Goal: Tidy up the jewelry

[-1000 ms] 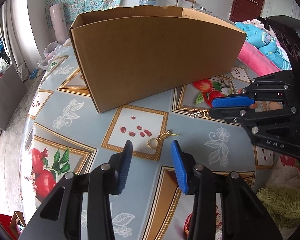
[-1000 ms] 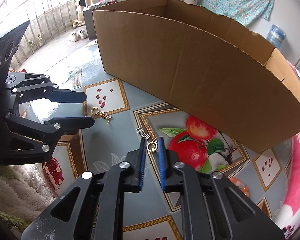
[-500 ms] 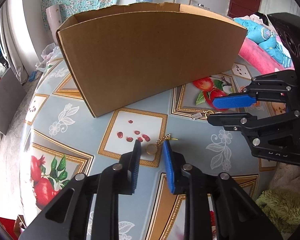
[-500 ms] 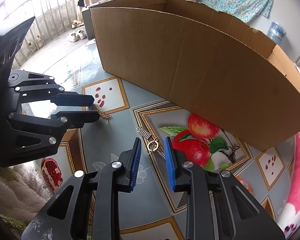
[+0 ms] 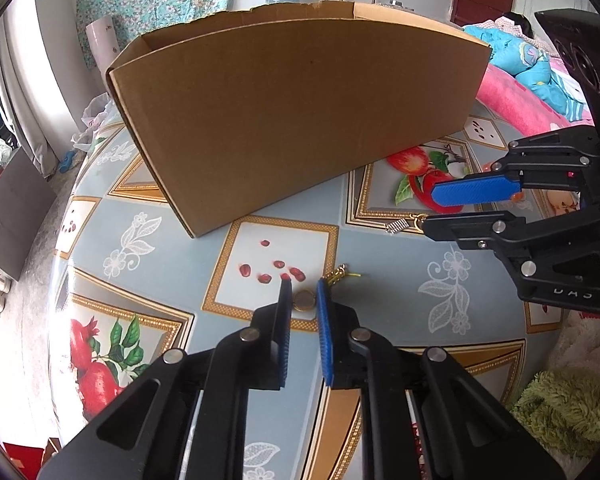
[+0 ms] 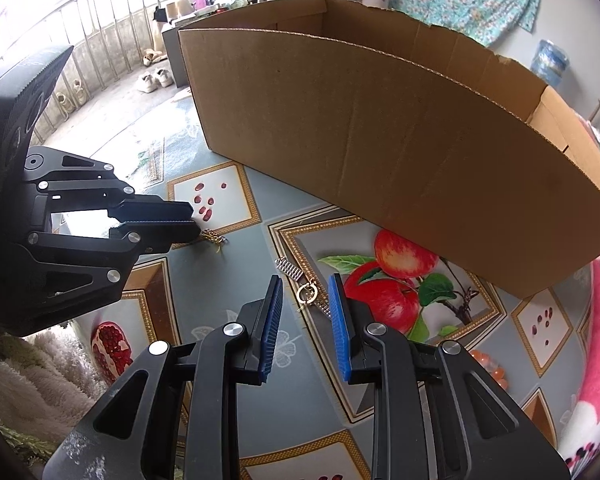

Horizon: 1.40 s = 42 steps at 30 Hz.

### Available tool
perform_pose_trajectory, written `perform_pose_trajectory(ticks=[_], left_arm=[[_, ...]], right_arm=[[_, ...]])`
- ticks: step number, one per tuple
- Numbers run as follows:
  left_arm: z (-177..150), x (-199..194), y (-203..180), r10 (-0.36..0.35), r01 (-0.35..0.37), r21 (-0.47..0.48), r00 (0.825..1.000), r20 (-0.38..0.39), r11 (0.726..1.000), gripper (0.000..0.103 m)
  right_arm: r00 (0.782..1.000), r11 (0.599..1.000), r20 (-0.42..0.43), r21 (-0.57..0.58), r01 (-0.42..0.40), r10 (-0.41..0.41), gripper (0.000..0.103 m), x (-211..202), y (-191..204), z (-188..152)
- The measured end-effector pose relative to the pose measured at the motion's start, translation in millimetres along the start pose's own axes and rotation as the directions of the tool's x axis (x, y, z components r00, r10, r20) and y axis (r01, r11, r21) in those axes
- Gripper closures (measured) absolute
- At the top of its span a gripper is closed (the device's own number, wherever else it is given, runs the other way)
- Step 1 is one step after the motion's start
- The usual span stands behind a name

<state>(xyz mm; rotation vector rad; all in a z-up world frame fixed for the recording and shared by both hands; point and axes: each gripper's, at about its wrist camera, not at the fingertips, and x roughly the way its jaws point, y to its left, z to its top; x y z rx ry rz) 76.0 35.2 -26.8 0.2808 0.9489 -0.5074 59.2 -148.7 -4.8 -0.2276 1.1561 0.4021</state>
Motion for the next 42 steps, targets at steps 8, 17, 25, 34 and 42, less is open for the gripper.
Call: perform_pose_trajectory(ticks=[8,17,25,34,42], left_arm=[[-3,-3,0,0.001,-0.001,-0.022,1.0,-0.003,1.0,0.091],[-3,-3,0,-0.004,0.004,-0.018,1.0,0.0,1.0,0.091],[-3,-4,0,-0.004,0.004,-0.017,1.0,0.001,1.0,0.091],[-3,-4,0,-0.004,0.004,-0.019,1.0,0.001,1.0,0.091],[-3,-4,-1,-0.005,0.005,-0.021,1.0,0.002,1.0,0.091]], right_arm=[[1.0,1.0,-0.023,-0.02,0.001,-0.002,0.08,3,7,1],[0.999,0.999,-0.045,-0.038,0.022,-0.024,0.088,13,8,3],[0.998,0.996,-0.053,-0.078,0.03,-0.034,0.09,16,10,4],[0.998,0.994,-0.053,-0.109,0.033,-0.039,0.096,18,19,6],[0.998,0.996,-0.049,-0.089,0.02,-0.025,0.101,14,17,6]])
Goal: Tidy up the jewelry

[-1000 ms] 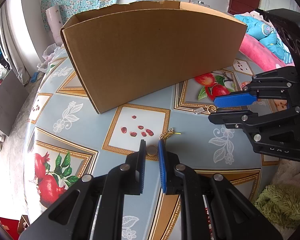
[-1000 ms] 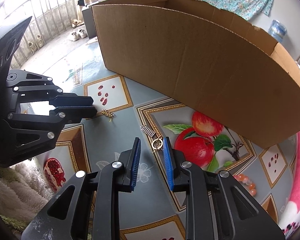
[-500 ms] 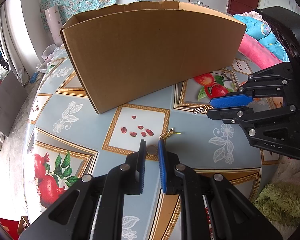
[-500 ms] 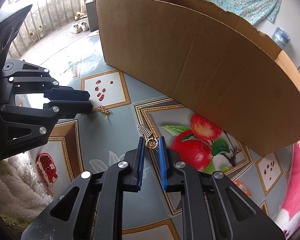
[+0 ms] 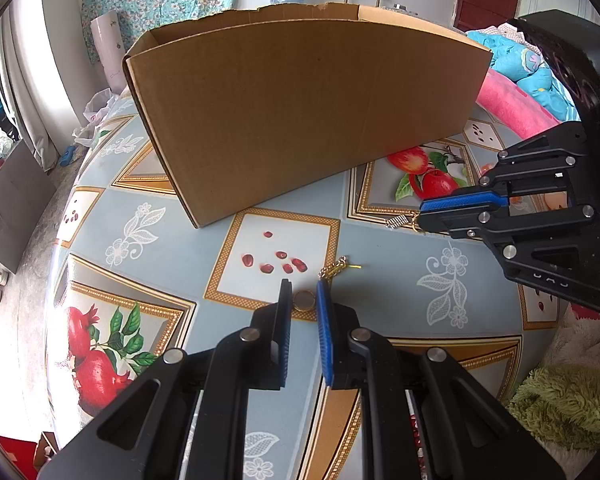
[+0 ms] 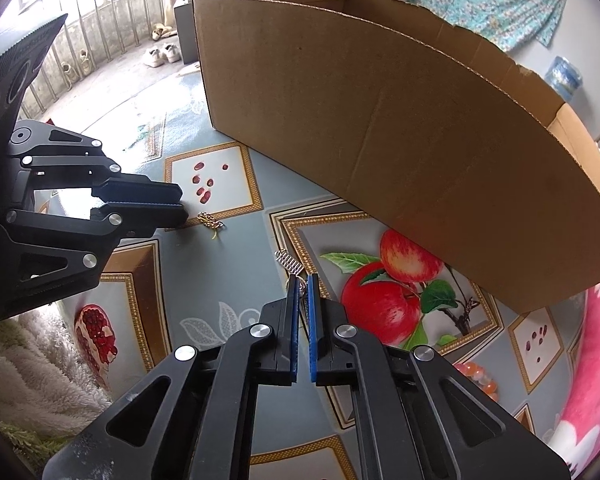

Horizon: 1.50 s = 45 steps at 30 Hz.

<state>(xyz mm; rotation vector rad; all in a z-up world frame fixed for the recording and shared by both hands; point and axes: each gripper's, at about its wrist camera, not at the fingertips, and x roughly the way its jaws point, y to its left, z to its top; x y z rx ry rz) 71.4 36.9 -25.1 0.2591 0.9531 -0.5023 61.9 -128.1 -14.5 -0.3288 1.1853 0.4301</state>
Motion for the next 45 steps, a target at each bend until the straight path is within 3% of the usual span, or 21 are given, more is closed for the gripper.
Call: perform_pose_trajectory(ticks=[9,14,20,30,40,45], left_arm=[[0,0,-1,0.0,0.0,-0.001,1.0,0.001,1.0,0.091],[1,0,-1,-0.001,0.001,-0.001,1.0,0.002,1.0,0.091],[0,0,0,-0.001,0.001,-0.001,1.0,0.002,1.0,0.091],[1,0,-2,-0.003,0.003,-0.004,1.0,0.005,1.0,0.091],[1,0,-2,-0.003,0.003,-0.004,1.0,0.006,1.0,0.091],[0,0,-2,-0.003,0.003,-0.006,1.0,0.006,1.0,0.091]], right_arm=[[0.999,0.999,0.022,-0.003,-0.041,0.041,0.101,-7,2,1],[0.992,0.992,0.032,0.032,-0.125,0.124,0.101,-10,-1,2],[0.997,0.996,0.025,0.048,-0.073,0.072,0.084,-8,-6,1],[0.999,0.998,0.002,0.014,-0.054,0.054,0.084,7,-6,2],[0.999,0.998,-0.012,-0.05,-0.037,0.036,0.098,8,1,3],[0.999,0.996,-0.014,-0.086,-0.033,0.032,0.1,8,7,4]])
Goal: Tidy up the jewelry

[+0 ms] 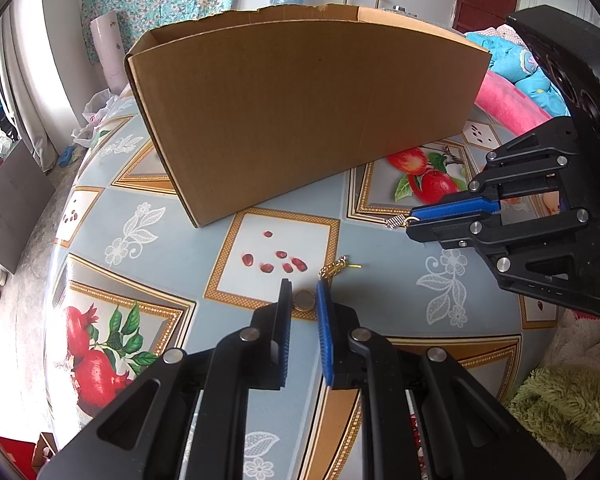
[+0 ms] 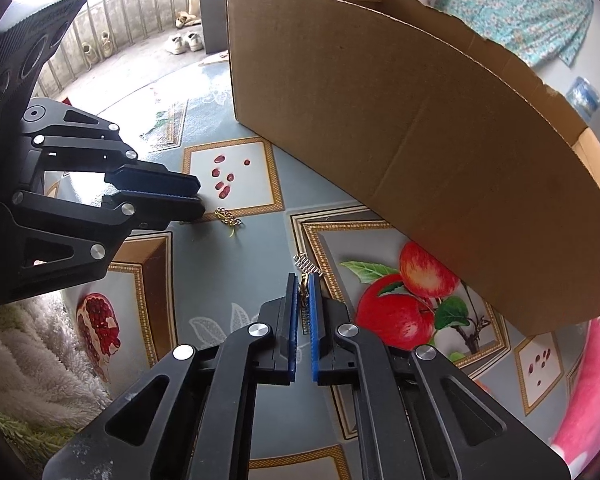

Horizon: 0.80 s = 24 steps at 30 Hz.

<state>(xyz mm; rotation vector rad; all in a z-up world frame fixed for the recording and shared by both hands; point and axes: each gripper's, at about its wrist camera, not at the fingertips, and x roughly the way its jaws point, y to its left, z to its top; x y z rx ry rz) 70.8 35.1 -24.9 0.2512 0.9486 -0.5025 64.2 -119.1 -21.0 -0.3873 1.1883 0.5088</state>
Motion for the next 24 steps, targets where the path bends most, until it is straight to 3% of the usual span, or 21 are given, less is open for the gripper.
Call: perform_pose_trajectory(ticks=[9,18,24], left_arm=[[-1,-1,0,0.0,0.0,0.001,1.0,0.002,1.0,0.091],[-1,0,1,-0.001,0.001,-0.001,1.0,0.004,1.0,0.091],[-1,0,0,-0.001,0.001,0.003,1.0,0.004,1.0,0.091]], right_arm=[[1.0,1.0,0.004,0.019,-0.015,0.015,0.101,-1,1,1],[0.999,0.998,-0.018,0.052,0.036,-0.035,0.094,-3,-12,-3],[1.0,0.996,-0.007,0.09,0.016,-0.016,0.091,-7,-18,-3]])
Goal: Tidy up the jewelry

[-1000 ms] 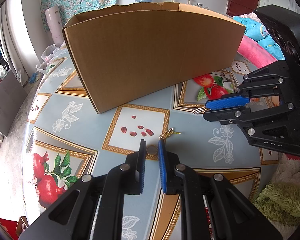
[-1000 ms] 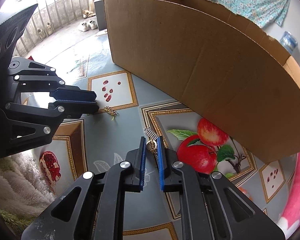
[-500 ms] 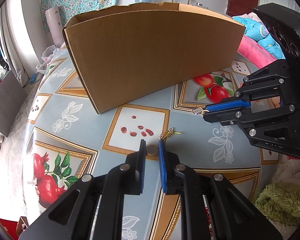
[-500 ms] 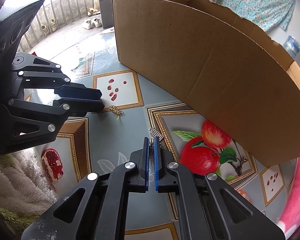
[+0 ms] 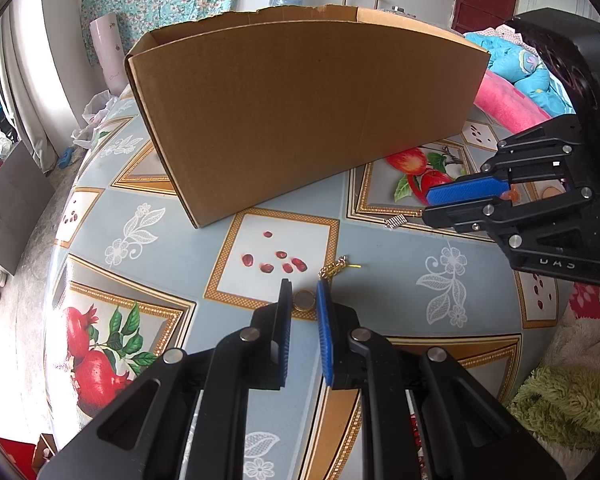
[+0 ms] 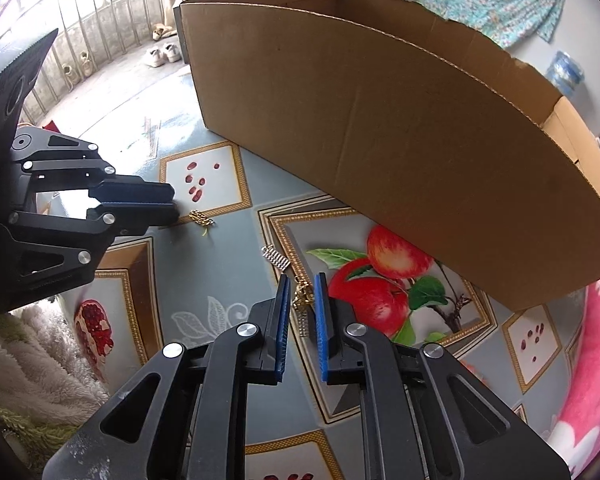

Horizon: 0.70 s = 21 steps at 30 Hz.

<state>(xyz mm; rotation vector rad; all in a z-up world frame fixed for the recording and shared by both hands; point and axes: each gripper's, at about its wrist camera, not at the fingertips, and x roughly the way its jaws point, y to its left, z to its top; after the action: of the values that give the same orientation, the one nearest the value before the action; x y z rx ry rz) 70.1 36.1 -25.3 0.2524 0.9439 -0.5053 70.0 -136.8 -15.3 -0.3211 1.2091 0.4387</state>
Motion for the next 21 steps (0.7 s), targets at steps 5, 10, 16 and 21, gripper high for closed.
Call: perform_pose_trajectory(ticks=[5,10,16,21], left_arm=[[0,0,0,0.0,0.0,0.0,1.0,0.0,1.0,0.091],[1,0,-1,0.0,0.0,-0.001,1.0,0.001,1.0,0.091],[1,0,0,-0.001,0.001,-0.001,1.0,0.0,1.0,0.091],[0,0,0,0.0,0.0,-0.002,1.0,0.0,1.0,0.091]], right_arm=[[1.0,1.0,-0.01,-0.022,0.007,-0.007,0.09,5,4,1],[1.0,1.0,-0.015,0.018,-0.007,0.007,0.09,5,1,6],[0.997,0.989,-0.037,0.136,-0.064,0.069,0.09,9,-15,7],[0.998,0.989,-0.04,0.142,-0.047,0.053,0.09,11,-18,10]])
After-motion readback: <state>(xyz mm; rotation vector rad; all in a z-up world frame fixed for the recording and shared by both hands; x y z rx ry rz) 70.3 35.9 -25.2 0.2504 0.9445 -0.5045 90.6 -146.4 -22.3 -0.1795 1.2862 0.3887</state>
